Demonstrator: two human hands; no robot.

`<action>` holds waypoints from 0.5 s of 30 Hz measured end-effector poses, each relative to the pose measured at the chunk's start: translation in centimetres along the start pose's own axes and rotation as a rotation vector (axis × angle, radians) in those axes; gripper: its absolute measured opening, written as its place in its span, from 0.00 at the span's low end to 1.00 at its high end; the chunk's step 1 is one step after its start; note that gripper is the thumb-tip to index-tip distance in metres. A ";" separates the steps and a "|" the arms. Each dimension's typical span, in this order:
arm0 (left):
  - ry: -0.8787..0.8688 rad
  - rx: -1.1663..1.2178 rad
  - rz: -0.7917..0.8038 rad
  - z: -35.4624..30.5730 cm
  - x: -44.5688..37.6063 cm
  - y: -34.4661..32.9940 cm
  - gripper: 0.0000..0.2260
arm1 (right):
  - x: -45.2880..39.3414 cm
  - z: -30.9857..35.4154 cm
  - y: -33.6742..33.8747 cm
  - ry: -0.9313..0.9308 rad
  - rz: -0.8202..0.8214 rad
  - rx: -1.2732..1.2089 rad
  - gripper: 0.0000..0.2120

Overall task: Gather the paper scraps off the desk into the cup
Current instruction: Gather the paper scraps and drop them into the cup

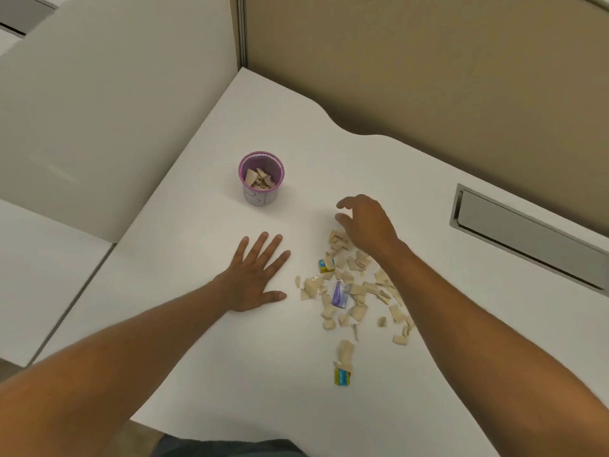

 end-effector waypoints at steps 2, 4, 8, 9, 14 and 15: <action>0.003 0.004 0.018 0.0 -0.1 -0.2 0.45 | 2.7 -3.0 -2.1 -0.103 0.122 0.045 0.28; 0.010 0.025 0.045 0.1 -0.3 -0.1 0.51 | 5.0 -3.5 -4.0 -0.123 0.196 0.018 0.39; -0.005 0.032 0.094 0.0 -0.3 0.3 0.64 | 7.7 -1.7 -6.7 0.047 0.205 0.150 0.52; -0.008 0.028 0.096 -0.1 -0.3 0.4 0.66 | 8.2 -1.4 -7.2 0.064 0.205 0.178 0.53; -0.006 0.032 0.094 0.0 -0.2 0.6 0.70 | 10.4 -1.1 -8.7 0.070 0.158 0.245 0.41; -0.006 0.038 0.091 0.0 -0.2 0.5 0.70 | 10.7 -1.1 -8.8 0.085 0.132 0.253 0.36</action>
Point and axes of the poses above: each hand's wrist, its own x-axis away from the middle knuckle, its own y-axis out of the back of the hand, z = x × y, the point moved 2 cm from there along -x, towards the middle knuckle, and after that the axes turned 13 degrees about -z, right-handed, at the moved point
